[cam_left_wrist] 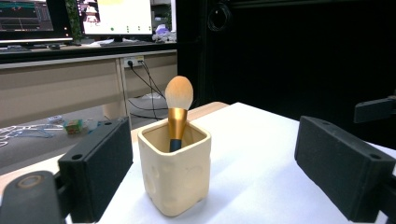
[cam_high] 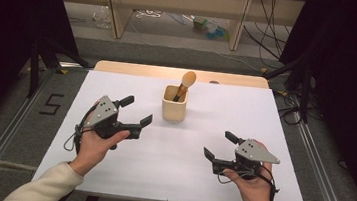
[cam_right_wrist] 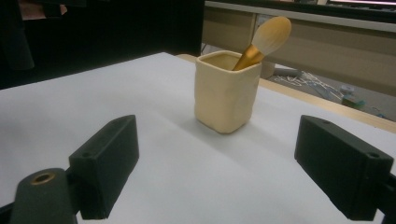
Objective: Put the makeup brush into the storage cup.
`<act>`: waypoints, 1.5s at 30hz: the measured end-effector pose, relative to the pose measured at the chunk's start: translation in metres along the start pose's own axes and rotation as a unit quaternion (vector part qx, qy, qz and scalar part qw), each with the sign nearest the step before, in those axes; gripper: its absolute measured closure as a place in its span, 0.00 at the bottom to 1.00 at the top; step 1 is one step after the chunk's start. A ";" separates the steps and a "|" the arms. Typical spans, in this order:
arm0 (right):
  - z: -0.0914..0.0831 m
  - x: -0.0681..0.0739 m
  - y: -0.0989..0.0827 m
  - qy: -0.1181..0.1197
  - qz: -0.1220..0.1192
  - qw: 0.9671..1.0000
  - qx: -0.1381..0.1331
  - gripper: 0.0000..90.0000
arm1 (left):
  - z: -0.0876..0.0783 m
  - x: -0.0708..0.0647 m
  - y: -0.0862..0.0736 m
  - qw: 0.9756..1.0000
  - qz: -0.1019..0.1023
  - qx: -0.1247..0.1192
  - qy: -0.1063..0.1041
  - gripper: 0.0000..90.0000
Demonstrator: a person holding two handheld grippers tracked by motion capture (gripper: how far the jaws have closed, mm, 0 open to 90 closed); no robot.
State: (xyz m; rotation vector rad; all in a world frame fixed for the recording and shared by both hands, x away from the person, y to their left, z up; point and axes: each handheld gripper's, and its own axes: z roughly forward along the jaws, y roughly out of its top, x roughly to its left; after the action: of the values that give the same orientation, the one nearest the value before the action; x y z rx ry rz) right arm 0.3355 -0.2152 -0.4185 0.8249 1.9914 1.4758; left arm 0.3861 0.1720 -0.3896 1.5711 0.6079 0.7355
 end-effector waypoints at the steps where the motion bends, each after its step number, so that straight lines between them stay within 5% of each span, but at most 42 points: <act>1: 0.000 0.000 0.000 -0.001 0.000 1.000 -0.001 0.16 | 0.000 0.000 0.000 1.000 0.000 0.000 0.000 0.12; 2: 0.000 0.000 0.000 -0.001 0.000 1.000 -0.001 0.16 | -0.002 0.003 0.001 1.000 0.021 0.001 -0.004 0.12; 6: 0.000 0.000 0.000 0.000 0.000 1.000 0.000 0.16 | -0.010 0.009 0.001 0.999 0.024 -0.008 -0.019 0.12; 8: 0.001 0.000 0.000 0.000 0.000 1.000 -0.002 0.16 | -0.017 0.006 -0.003 1.000 -0.006 -0.010 0.000 0.12; 16: 0.000 0.000 0.000 0.000 0.000 1.000 0.000 0.16 | -0.029 0.009 -0.009 1.000 0.020 0.000 -0.014 0.12; 34: -0.002 0.000 0.001 -0.003 0.000 1.000 -0.008 0.16 | -0.064 0.030 -0.020 1.000 -0.001 -0.018 -0.003 0.13; 45: -0.006 -0.001 0.001 -0.007 -0.002 1.000 -0.015 0.16 | -0.074 0.030 -0.027 1.000 0.010 -0.013 -0.011 0.14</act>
State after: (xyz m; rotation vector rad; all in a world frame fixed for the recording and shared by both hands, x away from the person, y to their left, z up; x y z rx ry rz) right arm 0.3314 -0.2195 -0.4161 0.8161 1.9556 1.4905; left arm 0.3513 0.2463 -0.4085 1.5604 0.5654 0.7372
